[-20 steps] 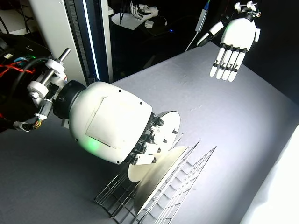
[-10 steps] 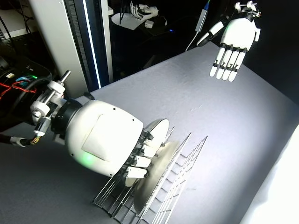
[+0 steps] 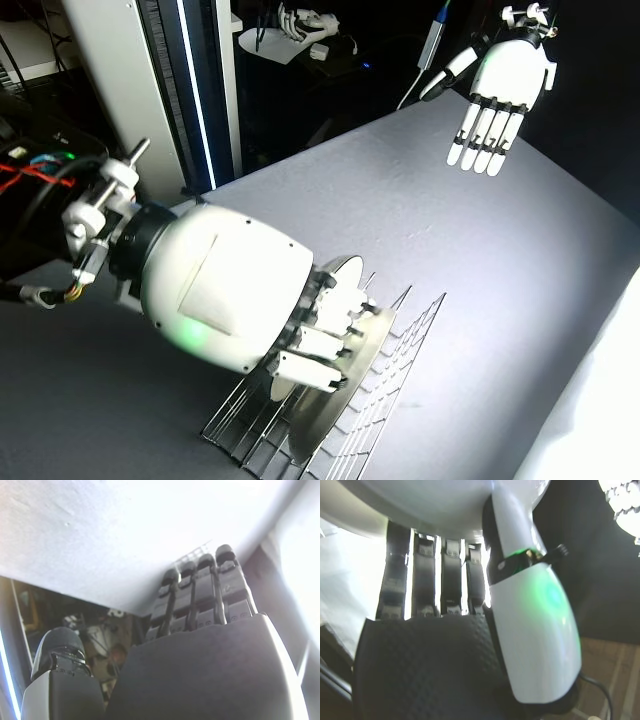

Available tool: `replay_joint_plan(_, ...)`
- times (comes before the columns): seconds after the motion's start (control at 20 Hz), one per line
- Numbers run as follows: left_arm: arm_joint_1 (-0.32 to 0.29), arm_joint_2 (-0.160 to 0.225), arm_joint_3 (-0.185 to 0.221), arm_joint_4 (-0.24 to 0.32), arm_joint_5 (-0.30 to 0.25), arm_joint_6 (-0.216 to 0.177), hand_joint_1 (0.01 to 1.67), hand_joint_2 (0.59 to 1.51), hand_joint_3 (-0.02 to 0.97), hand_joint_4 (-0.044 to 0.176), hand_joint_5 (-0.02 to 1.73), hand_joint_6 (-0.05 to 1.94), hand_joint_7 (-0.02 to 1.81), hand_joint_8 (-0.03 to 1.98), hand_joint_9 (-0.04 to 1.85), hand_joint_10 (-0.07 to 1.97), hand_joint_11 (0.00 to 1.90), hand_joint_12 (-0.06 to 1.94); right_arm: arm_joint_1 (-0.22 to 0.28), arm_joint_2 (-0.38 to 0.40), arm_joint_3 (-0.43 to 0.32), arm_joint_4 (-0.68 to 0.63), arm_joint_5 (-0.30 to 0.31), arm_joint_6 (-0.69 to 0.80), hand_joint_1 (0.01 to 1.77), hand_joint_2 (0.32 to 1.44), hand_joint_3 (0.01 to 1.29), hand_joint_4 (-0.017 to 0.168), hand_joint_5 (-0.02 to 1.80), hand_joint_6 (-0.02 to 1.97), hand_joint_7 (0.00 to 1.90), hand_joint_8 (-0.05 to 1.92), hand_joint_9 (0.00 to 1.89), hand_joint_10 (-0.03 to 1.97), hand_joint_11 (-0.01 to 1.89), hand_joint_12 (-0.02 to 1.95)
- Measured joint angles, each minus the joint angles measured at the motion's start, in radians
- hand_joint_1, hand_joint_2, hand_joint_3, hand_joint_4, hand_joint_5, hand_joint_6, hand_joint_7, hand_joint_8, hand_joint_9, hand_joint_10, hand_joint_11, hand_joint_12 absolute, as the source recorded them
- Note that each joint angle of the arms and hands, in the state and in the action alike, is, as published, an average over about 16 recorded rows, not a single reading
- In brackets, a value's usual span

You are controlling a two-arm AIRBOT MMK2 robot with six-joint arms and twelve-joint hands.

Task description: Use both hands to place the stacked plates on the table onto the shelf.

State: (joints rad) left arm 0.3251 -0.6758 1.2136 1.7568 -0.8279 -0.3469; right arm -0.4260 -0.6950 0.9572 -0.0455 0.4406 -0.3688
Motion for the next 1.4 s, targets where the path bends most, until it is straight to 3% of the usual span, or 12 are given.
replay_joint_plan(0.2,-0.006,0.0,-0.006,0.006,-0.01,0.0,0.01,1.037,0.01,0.0,0.02,0.02,0.01,-0.01,0.02,-0.06,0.01,0.01,0.038,-0.002,-0.027,-0.091,0.017,0.001,1.07,1.14,0.01,-0.003,0.41,0.3,0.51,0.16,0.31,0.64,0.07,1.37)
replay_joint_plan(0.45,-0.018,0.0,-0.021,0.015,-0.026,0.0,0.01,1.041,0.01,0.0,0.03,0.02,0.03,-0.01,0.03,-0.06,0.02,0.01,0.065,-0.005,-0.055,-0.286,0.071,0.001,0.8,1.12,0.01,-0.002,0.29,0.16,0.36,0.06,0.18,0.46,0.02,1.07)
replay_joint_plan(0.8,-0.031,0.002,-0.05,0.042,-0.049,0.001,0.02,1.098,0.011,-0.002,0.29,0.02,0.36,0.01,0.35,-0.02,0.24,0.23,0.046,-0.01,-0.068,-0.627,0.199,0.001,0.35,1.08,0.01,0.002,0.32,0.09,0.39,0.06,0.23,0.36,0.03,1.06)
replay_joint_plan(0.95,-0.033,0.003,-0.063,0.052,-0.054,0.007,0.04,1.128,0.01,-0.003,0.49,0.09,0.58,0.08,0.55,0.09,0.4,0.44,0.03,-0.011,-0.067,-0.742,0.261,0.001,0.22,1.08,0.01,0.008,0.5,0.21,0.57,0.19,0.42,0.51,0.16,1.21)
replay_joint_plan(1.1,-0.035,0.004,-0.079,0.061,-0.058,0.016,0.13,1.159,0.009,-0.004,0.73,0.4,0.83,0.42,0.8,0.45,0.67,0.79,0.012,-0.011,-0.066,-0.828,0.32,-0.001,0.14,1.08,0.01,0.029,0.76,0.55,0.84,0.52,0.72,0.82,0.46,1.44)
replay_joint_plan(1.25,-0.037,0.005,-0.093,0.068,-0.059,0.026,0.27,1.194,0.007,-0.002,0.97,0.74,1.1,0.78,1.08,0.82,0.97,1.15,-0.002,-0.011,-0.061,-0.881,0.367,-0.005,0.2,1.12,0.02,0.053,1.04,0.9,1.14,0.87,1.05,1.14,0.81,1.69)
replay_joint_plan(1.4,-0.037,0.005,-0.099,0.069,-0.06,0.033,0.35,1.208,0.005,-0.001,1.11,0.95,1.24,0.99,1.23,1.05,1.13,1.37,-0.009,-0.011,-0.059,-0.904,0.392,-0.007,0.25,1.14,0.02,0.065,1.2,1.12,1.3,1.09,1.24,1.34,1.03,1.77)
